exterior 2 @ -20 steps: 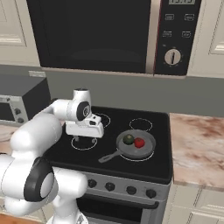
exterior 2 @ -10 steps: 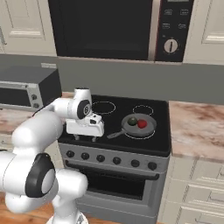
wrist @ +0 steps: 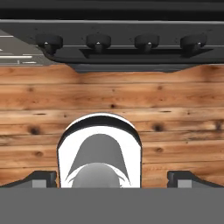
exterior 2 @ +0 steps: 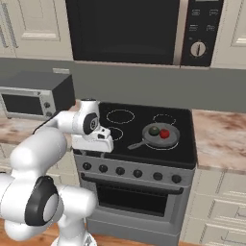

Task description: Put the squash and tomato in the pan. Then turn on the front right burner and set the heat to medium.

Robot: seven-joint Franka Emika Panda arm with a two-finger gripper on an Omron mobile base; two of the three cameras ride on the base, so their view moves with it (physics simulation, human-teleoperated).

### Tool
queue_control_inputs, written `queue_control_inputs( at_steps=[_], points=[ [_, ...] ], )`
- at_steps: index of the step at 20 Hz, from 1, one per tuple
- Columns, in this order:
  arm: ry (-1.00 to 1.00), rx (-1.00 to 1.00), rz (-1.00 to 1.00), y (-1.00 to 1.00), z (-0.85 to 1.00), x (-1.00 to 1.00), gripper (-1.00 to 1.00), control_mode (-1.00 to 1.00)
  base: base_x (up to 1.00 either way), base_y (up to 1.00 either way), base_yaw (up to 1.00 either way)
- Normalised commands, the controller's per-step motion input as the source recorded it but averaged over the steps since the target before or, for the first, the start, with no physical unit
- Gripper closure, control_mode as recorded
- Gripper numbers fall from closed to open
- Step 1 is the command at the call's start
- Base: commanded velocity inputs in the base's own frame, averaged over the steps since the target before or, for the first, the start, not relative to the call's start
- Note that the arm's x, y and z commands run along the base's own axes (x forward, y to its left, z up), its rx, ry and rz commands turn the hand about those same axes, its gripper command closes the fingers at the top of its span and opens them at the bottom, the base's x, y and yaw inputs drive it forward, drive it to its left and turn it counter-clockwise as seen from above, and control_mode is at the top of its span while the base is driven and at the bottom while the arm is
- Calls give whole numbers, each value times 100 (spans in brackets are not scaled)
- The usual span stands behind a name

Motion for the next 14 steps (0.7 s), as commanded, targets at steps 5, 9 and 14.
queue_control_inputs(
  at_steps=[5,9,14],
  points=[
    [0,0,0,0,0,0,-100,100,20,13,0],
    [0,0,0,0,0,0,-100,100,51,14,-1],
    [0,0,0,0,0,0,-100,100,26,44,-8]
  ],
)
